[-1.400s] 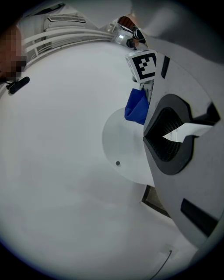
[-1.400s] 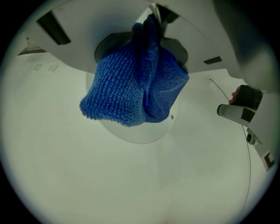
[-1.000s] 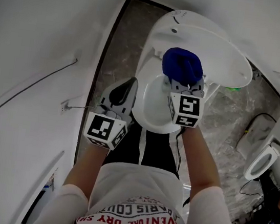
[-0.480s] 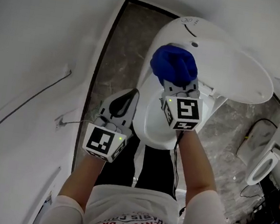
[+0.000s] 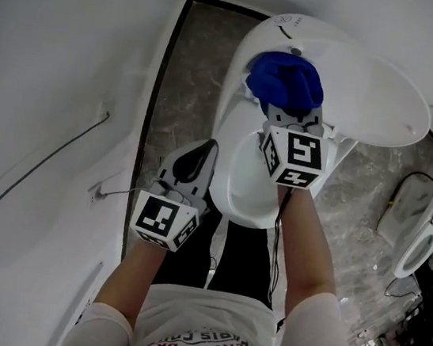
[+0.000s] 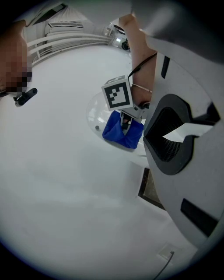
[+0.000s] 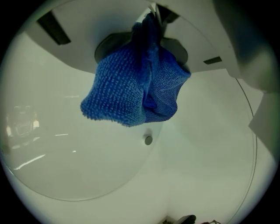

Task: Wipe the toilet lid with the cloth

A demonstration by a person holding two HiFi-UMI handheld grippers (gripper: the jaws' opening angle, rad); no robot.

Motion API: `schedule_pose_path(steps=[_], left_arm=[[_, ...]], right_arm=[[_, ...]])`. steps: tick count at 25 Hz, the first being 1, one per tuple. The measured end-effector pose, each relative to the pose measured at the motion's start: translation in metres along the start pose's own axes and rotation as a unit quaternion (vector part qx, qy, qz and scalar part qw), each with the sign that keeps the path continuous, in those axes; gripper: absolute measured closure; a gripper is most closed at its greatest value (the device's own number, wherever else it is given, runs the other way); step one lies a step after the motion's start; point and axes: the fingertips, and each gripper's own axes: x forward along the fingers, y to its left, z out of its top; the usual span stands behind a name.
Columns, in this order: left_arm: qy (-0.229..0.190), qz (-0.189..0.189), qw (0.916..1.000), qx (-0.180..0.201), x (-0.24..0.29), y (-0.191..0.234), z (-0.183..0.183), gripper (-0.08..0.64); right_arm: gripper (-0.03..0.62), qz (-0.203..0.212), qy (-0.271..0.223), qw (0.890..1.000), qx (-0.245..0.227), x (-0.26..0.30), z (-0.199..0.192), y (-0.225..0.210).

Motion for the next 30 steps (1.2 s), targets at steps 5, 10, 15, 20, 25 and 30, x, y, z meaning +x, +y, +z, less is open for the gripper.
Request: schedule_pose_path(steps=[5, 10, 15, 20, 25, 30], left_arm=[[0.004, -0.012, 0.9998, 0.016, 0.014, -0.013, 0.001, 0.554], [0.005, -0.005, 0.9999, 0.013, 0.026, -0.018, 0.003, 0.554], [0.008, -0.003, 0.9999, 0.009, 0.044, -0.028, 0.000, 0.554], [0.017, -0.026, 0.9994, 0.015, 0.066, -0.057, -0.003, 0.554], [0.026, -0.052, 0.9980, 0.027, 0.084, -0.090, 0.001, 0.554], [0.027, -0.057, 0.9973, 0.038, 0.096, -0.103, 0.005, 0.554]], right_arm=[[0.498, -0.020, 0.005, 1.000, 0.009, -0.010, -0.008, -0.029], [0.497, -0.042, 0.016, 0.999, 0.028, -0.026, -0.023, -0.062], [0.498, -0.048, 0.028, 0.998, 0.021, -0.040, -0.033, -0.087], [0.497, -0.062, 0.032, 0.996, 0.049, -0.064, -0.040, -0.122], [0.498, -0.101, 0.047, 0.991, 0.076, -0.093, -0.051, -0.161], [0.497, -0.123, 0.051, 0.988, 0.079, -0.111, -0.053, -0.188]])
